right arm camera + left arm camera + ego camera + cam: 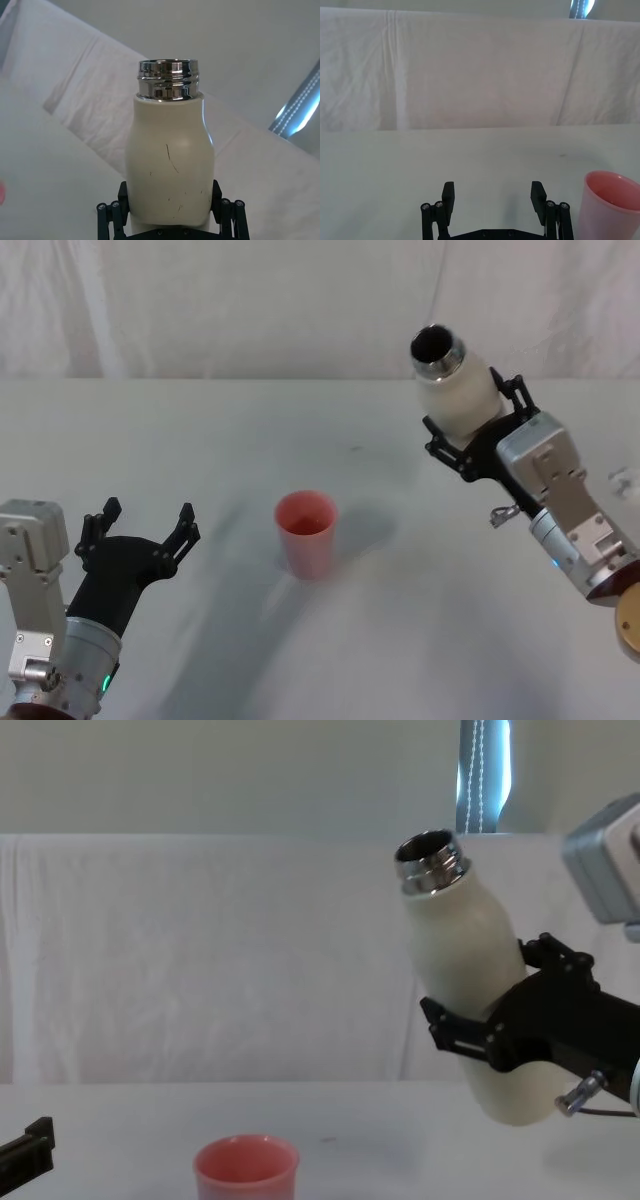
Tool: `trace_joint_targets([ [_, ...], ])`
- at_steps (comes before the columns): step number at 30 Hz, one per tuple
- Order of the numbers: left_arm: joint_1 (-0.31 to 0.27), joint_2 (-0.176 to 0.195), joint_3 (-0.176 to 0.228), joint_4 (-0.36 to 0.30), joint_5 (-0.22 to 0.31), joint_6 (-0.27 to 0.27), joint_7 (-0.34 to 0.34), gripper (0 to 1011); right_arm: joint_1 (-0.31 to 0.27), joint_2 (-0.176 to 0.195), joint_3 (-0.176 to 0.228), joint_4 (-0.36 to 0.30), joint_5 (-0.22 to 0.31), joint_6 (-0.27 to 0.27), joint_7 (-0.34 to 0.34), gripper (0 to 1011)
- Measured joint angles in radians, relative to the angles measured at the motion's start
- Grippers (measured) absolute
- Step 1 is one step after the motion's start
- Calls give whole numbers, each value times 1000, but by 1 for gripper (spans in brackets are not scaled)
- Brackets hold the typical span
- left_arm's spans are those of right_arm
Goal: Grasp the thermos with one hand and pour water into the cup lid.
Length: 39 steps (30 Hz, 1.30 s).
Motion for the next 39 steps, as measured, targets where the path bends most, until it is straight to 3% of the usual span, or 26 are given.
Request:
trace_joint_targets([
  [10,0,0,0,0,0,0,0,1001,12,10,-39,6,-102,24,-22,959],
  [19,0,0,0,0,0,0,0,1001,30,26,-95,36,-266,36,-93,959],
  [28,0,0,0,0,0,0,0,1001,44,39,-147,65,-385,29,-151,959],
  [39,0,0,0,0,0,0,0,1001,60,50,-194,94,-469,33,-186,959],
])
